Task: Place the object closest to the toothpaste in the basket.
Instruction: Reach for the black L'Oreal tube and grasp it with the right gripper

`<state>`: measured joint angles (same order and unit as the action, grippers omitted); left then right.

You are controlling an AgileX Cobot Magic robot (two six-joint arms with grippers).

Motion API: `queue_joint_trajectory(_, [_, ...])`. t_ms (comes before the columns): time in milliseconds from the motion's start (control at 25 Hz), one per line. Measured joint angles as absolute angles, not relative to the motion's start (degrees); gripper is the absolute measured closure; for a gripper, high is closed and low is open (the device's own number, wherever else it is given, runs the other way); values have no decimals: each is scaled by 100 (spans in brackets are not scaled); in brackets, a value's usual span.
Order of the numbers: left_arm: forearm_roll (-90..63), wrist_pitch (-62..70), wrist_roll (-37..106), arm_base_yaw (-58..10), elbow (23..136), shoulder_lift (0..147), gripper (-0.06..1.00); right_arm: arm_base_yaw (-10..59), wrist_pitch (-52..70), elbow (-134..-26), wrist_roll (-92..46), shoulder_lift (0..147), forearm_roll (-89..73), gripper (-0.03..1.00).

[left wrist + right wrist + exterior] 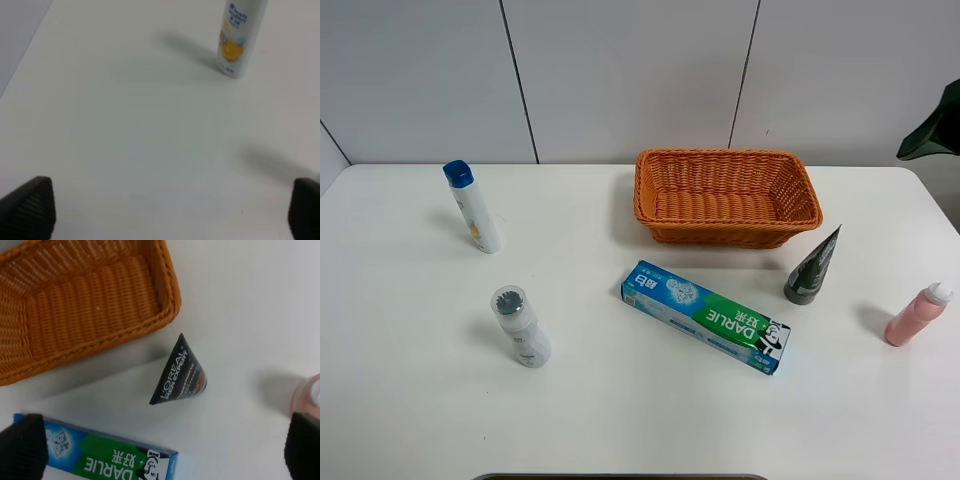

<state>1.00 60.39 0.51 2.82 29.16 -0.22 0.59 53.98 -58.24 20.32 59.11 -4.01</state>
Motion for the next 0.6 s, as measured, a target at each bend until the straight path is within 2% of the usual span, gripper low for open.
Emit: queue_joint_trajectory(600, [100,6039,51,282,2916,-22,0,59,4973,-5856,2831,7166,-477,-1])
